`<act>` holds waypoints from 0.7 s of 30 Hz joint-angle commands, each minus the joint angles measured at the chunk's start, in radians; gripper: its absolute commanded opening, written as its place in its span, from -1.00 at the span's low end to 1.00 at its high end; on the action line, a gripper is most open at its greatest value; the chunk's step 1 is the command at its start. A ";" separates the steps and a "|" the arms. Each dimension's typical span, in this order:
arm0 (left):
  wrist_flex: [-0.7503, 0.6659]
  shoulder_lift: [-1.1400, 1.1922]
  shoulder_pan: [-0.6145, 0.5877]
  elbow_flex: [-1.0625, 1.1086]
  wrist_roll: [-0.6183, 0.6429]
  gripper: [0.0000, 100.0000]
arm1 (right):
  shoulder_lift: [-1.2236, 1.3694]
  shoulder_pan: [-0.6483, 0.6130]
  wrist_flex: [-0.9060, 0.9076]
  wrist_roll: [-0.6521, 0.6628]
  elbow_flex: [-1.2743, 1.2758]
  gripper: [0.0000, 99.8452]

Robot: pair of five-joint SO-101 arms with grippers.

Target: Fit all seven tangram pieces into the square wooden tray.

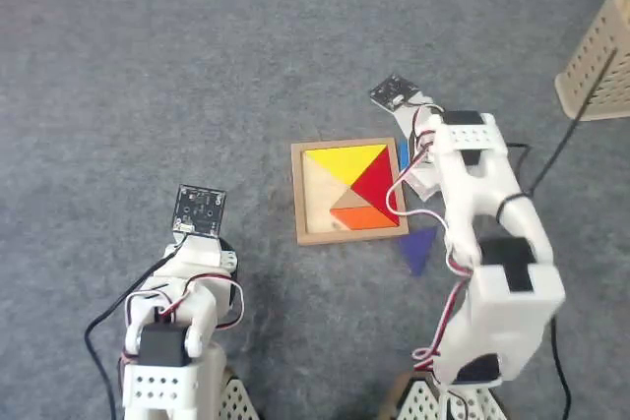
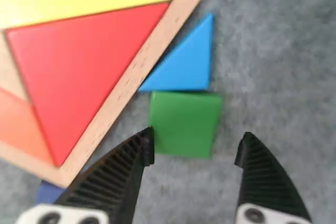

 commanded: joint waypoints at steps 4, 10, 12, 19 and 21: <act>0.005 -0.003 -0.006 -0.005 0.009 -0.98 | 0.081 0.012 -0.005 0.018 -0.107 -0.47; 0.005 -0.003 -0.006 -0.005 0.009 -0.98 | 0.127 0.030 0.012 0.011 -0.144 -0.66; 0.005 -0.003 -0.006 -0.005 0.009 -0.98 | 0.127 0.035 0.018 0.009 -0.146 -0.77; 0.005 -0.003 -0.006 -0.005 0.009 -0.98 | 0.085 0.079 0.019 -0.106 -0.163 -0.94; 0.005 -0.003 -0.006 -0.005 0.009 -0.98 | 0.039 0.093 0.021 -0.155 -0.163 -0.99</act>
